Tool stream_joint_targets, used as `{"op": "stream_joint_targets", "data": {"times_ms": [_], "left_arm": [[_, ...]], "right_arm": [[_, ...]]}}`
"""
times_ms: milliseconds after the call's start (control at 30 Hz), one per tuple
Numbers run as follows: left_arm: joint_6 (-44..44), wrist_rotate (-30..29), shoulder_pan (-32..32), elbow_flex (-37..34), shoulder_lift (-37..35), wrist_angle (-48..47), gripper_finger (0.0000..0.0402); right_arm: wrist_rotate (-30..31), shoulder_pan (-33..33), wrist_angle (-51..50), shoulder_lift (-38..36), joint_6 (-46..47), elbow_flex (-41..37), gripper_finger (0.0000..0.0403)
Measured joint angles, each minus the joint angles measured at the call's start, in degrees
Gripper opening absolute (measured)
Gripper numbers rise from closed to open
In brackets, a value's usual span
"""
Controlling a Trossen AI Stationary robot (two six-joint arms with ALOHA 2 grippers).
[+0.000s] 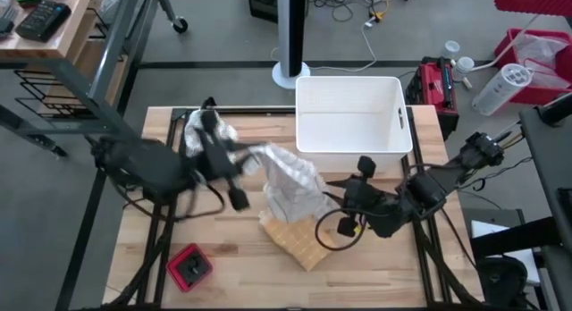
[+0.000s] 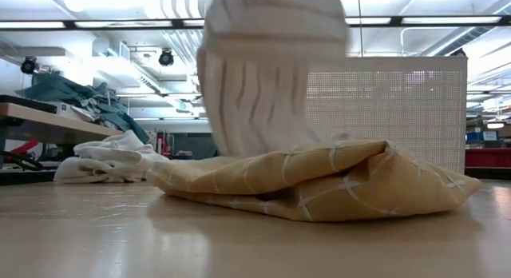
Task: Fold towel
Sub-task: Fold the white kitchen towel
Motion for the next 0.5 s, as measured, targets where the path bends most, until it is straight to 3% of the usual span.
{"op": "stream_joint_targets", "data": {"times_ms": [67,200,300,500], "left_arm": [[0.8,-1.0,0.0,4.3,0.0,-0.2,0.0000],[6.8,-2.7,0.0,2.2,-3.2,8.7,0.0000],[6.7,-2.8,-0.1,2.7,-4.1,9.2,0.0000],[7.3,-6.9,0.0,2.9,-3.2,12.3,0.0000]], "right_arm": [[0.1,0.1,0.1,0.1,-0.1,-0.1,0.0111],[0.1,0.1,0.0,0.7,-1.1,-1.3,0.0128],[-1.0,0.2,1.7,0.8,-2.8,-3.4,0.0140],[-2.7,0.2,15.7,1.1,-12.1,-7.3,0.0164]]}}
